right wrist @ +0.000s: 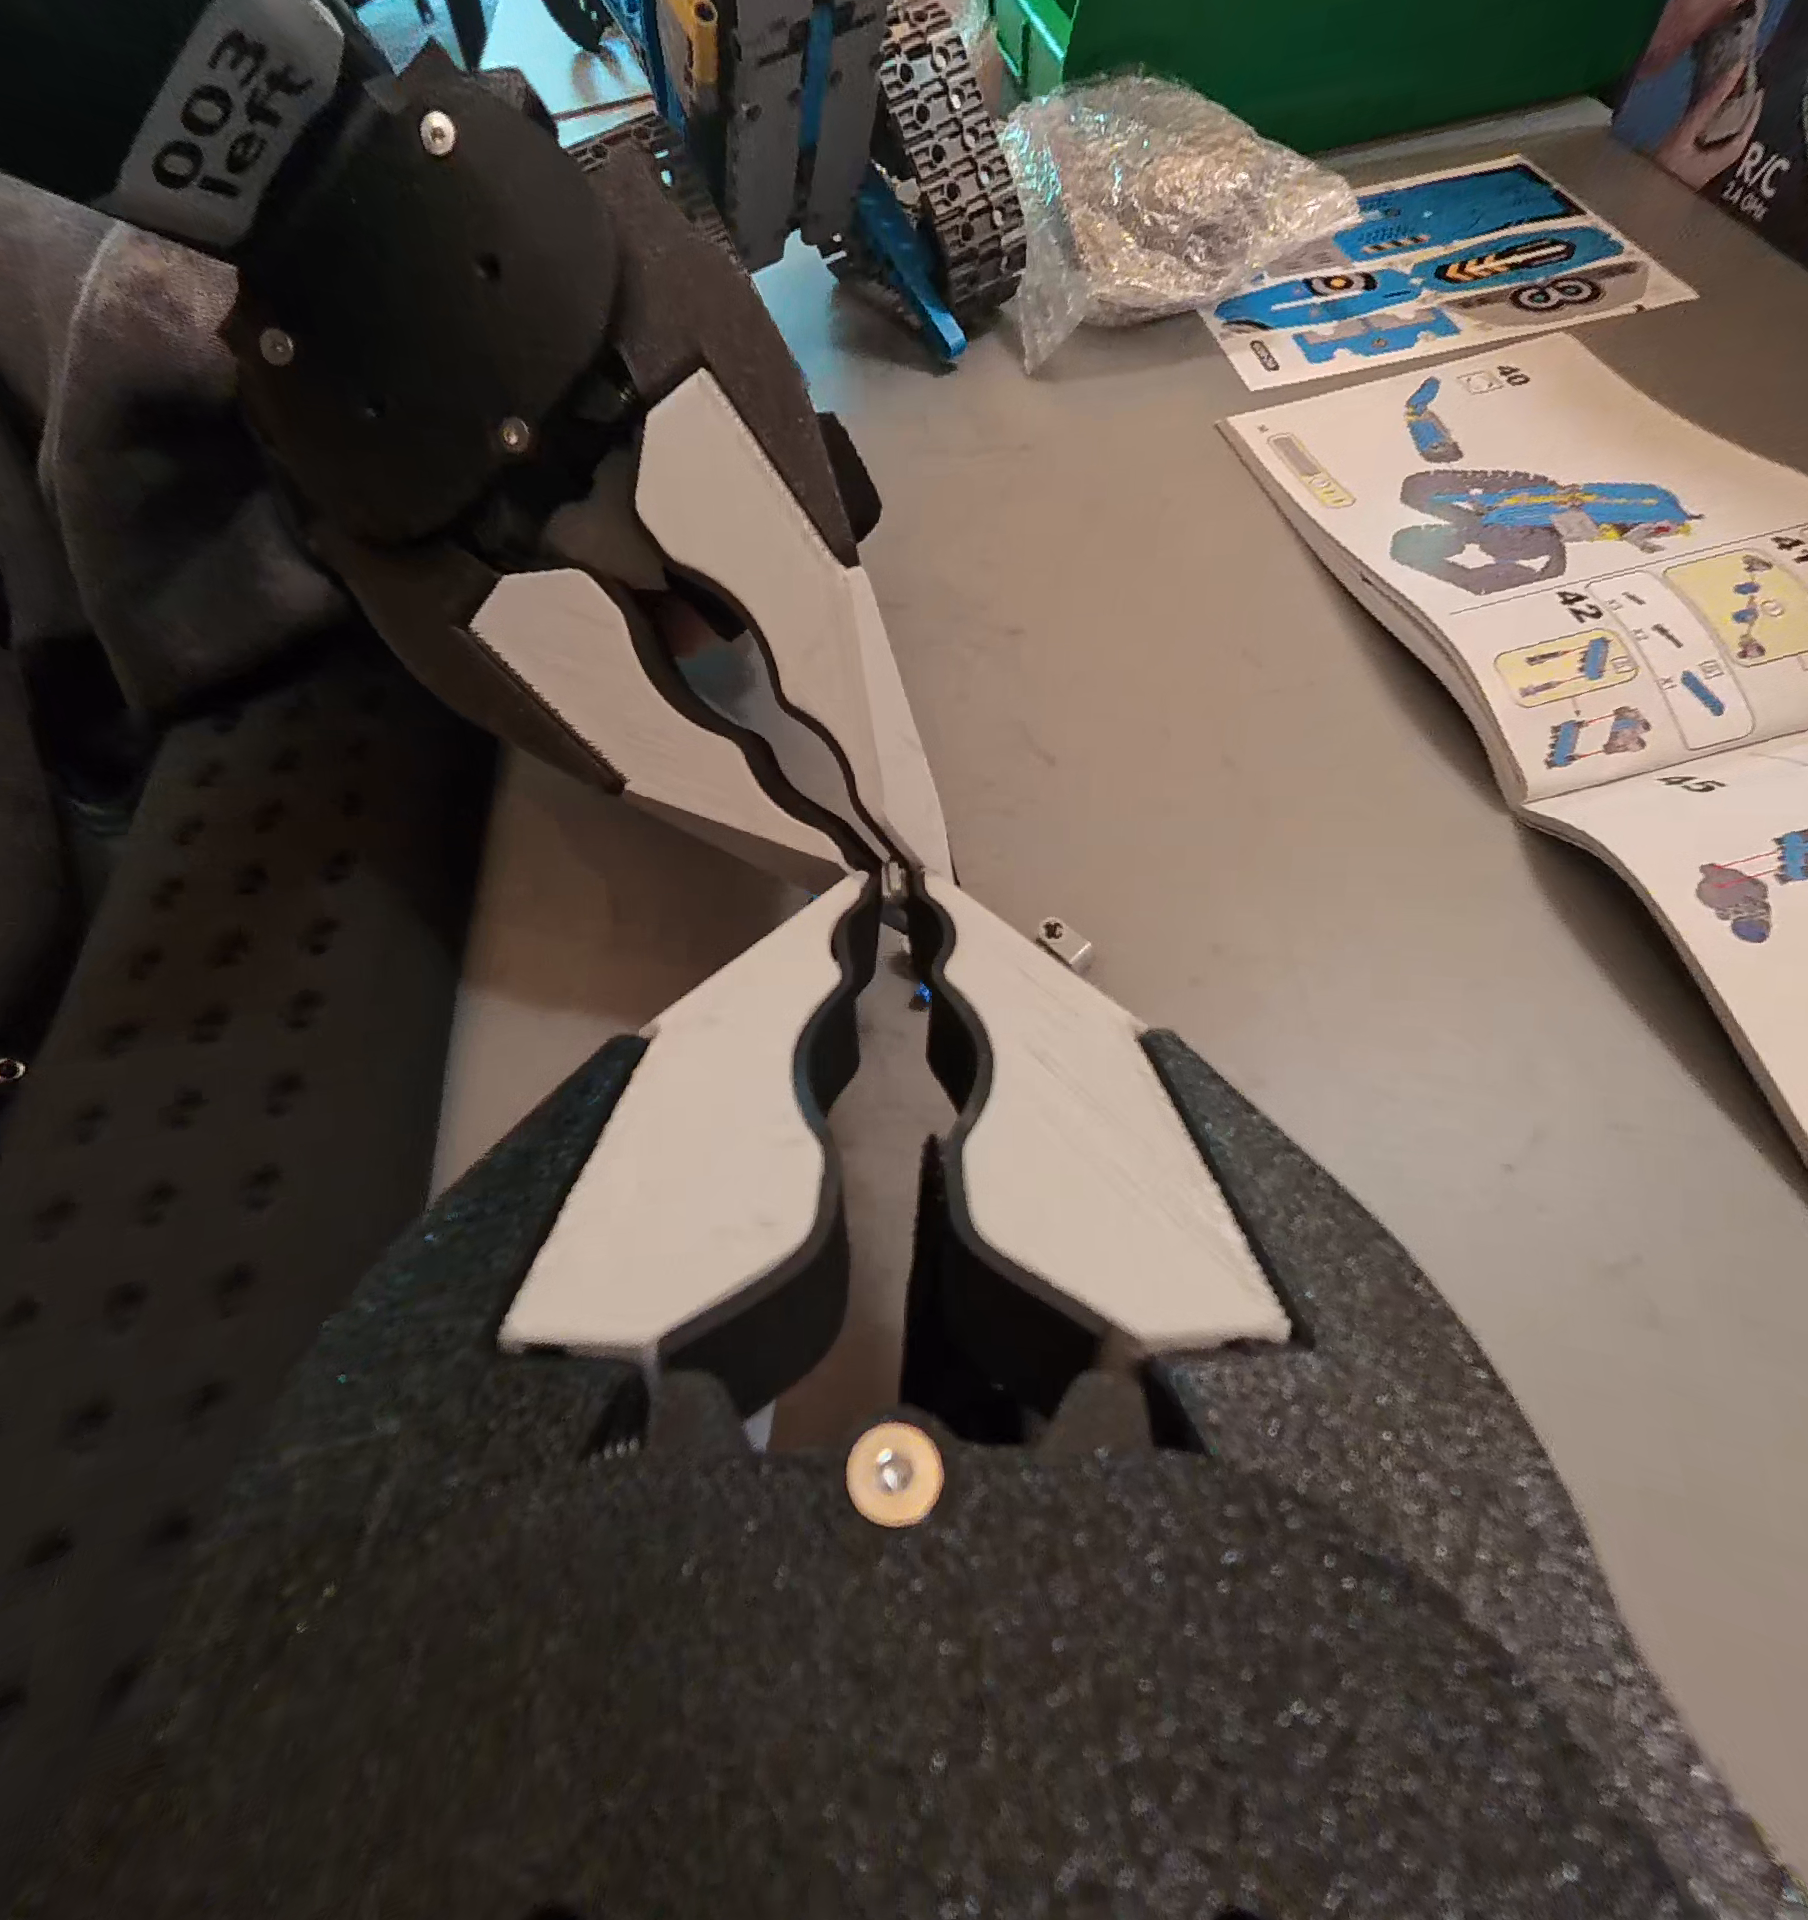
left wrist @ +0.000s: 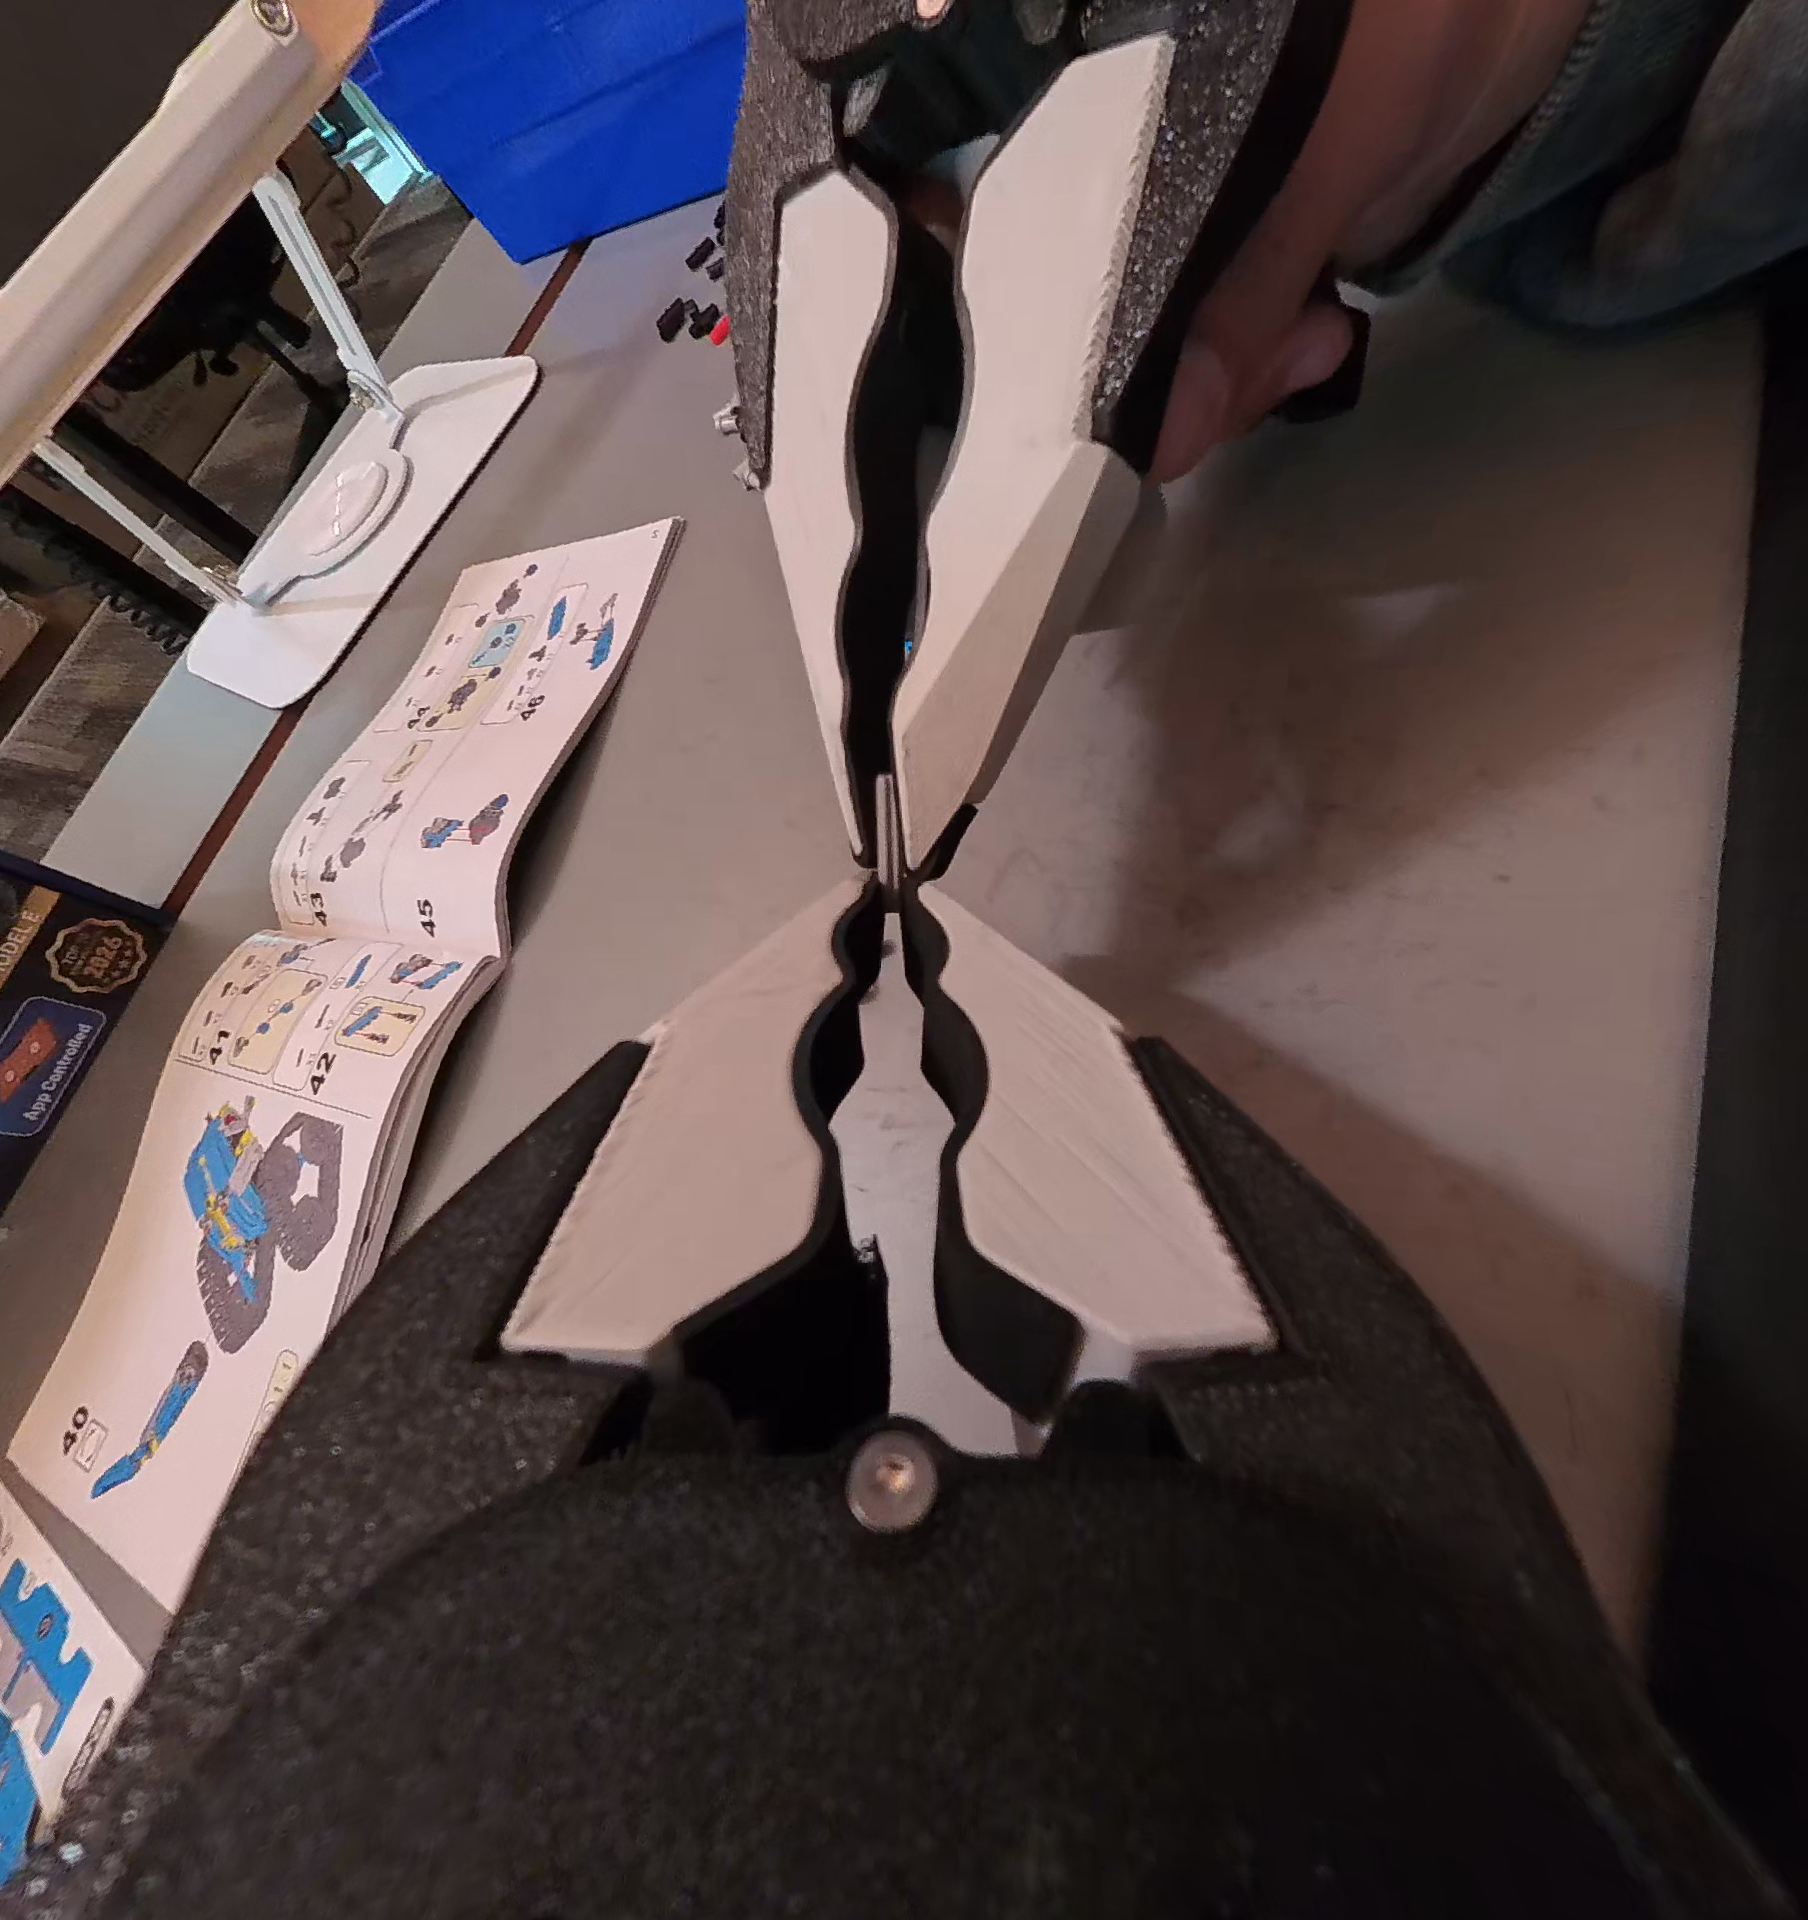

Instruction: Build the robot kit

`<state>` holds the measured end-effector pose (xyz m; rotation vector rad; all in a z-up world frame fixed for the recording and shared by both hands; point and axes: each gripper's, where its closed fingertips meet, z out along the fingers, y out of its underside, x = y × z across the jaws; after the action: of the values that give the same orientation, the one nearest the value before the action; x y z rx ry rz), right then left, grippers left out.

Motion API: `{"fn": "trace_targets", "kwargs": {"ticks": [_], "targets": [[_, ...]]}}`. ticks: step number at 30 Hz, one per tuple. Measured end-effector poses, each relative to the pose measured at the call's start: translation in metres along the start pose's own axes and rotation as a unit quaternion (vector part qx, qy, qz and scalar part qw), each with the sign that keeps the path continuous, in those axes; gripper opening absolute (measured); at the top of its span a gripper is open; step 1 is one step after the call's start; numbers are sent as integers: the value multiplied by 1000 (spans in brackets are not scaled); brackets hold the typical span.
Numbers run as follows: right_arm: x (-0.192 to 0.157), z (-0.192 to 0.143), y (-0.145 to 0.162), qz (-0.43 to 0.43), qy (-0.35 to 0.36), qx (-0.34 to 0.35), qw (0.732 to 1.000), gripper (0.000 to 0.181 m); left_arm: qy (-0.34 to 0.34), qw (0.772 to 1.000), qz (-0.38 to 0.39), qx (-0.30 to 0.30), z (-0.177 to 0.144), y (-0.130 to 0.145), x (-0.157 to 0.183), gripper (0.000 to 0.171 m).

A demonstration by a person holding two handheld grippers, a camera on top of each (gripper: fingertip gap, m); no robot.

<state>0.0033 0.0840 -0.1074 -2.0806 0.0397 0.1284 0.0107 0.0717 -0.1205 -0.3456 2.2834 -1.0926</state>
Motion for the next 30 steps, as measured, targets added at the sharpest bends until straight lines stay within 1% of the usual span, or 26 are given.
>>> {"fn": "trace_targets", "kwargs": {"ticks": [5,10,12,13,14,15,16,18,19,22,25,27,30], "targets": [[-3,-1,-3,45,-32,19,998,5,4,1000,-4,6,-1,-2,1,2],[-2,-4,-8,75,-47,36,995,4,-7,1000,-6,18,-3,-6,-2,3],[0,-4,-8,64,-29,32,997,4,-9,1000,-21,15,-1,-4,-5,3],[3,-5,-7,56,-16,29,998,4,-17,999,-36,4,1,1,-10,8],[9,-6,-6,51,4,23,998,4,-35,998,-53,-10,2,8,-20,17],[18,-8,-2,46,30,10,998,4,-51,996,-75,-25,3,15,-30,22],[28,-9,3,39,60,-5,997,4,-59,992,-103,-38,4,23,-38,24],[43,-9,14,27,109,-35,993,4,-40,985,-156,-64,9,37,-40,26],[47,-7,19,24,119,-51,991,4,-28,982,-168,-76,11,43,-38,27],[51,6,27,19,139,-83,987,4,-14,982,-160,-95,15,47,-33,27],[50,16,29,17,140,-102,985,4,9,981,-165,-105,17,51,-28,27],[54,15,28,24,148,-102,983,4,13,980,-171,-102,15,52,-30,27],[61,10,29,42,159,-96,982,4,40,979,-174,-103,15,54,-25,24]]}}
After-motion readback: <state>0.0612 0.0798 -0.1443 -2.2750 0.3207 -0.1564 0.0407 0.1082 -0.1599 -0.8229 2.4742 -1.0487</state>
